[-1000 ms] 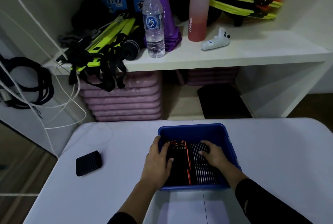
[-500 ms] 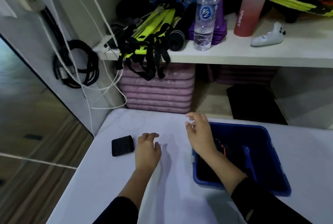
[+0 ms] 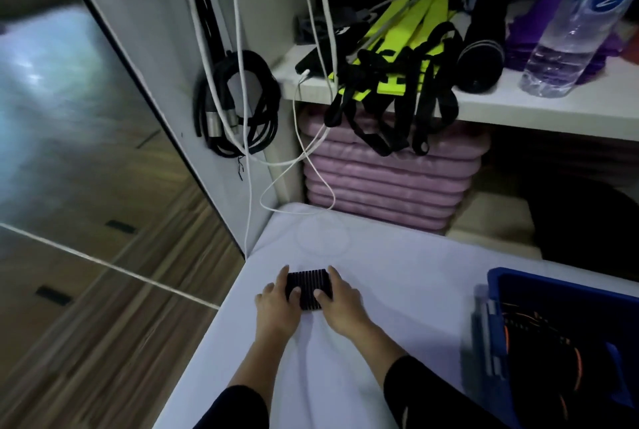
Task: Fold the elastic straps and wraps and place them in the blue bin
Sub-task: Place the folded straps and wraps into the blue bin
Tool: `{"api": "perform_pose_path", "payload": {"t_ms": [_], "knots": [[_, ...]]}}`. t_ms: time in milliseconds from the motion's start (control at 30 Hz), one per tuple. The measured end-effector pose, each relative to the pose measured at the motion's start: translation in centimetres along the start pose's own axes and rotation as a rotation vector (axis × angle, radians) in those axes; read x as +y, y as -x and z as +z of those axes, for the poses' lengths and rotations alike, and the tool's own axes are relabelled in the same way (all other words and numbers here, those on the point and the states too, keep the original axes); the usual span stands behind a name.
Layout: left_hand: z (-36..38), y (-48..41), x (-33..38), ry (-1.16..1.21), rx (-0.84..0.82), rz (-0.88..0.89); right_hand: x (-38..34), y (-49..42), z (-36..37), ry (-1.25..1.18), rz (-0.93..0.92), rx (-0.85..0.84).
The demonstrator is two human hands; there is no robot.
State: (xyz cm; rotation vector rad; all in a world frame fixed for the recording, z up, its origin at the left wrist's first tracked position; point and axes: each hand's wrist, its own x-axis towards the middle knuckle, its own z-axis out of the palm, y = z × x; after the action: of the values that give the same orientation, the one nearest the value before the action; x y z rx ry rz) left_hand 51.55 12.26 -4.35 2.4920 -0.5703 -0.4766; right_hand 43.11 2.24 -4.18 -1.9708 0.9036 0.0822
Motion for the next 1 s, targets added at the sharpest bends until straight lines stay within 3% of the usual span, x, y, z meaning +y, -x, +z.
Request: {"api": "perform_pose_path", "payload": {"t_ms": [233,533,667,833,1000], "knots": [[1.3,-0.7,-0.9,-0.027,-0.044,0.139,-0.5,-1.2,2.3,-0.088,0.025,0.127],[1.3,1.3,-0.9,0.1,-0.053,0.077,-0.8,-0.8,3.0,-0.253,0.182,0.162],[1.0,2.9,-0.7,0.19,-0.096,0.108,-0.3,0.6,1.6,-0.307,0.162,0.134],[0.4,5.5,1.9,0.228,-0.093,0.296,0.5,3.5,-2.8,-0.495,0.082,0.169],[0.5,8.8,7.1,0.152,-0.082,0.535,2.3,8.5,-10.7,-0.505,-0.032,0.346]]}}
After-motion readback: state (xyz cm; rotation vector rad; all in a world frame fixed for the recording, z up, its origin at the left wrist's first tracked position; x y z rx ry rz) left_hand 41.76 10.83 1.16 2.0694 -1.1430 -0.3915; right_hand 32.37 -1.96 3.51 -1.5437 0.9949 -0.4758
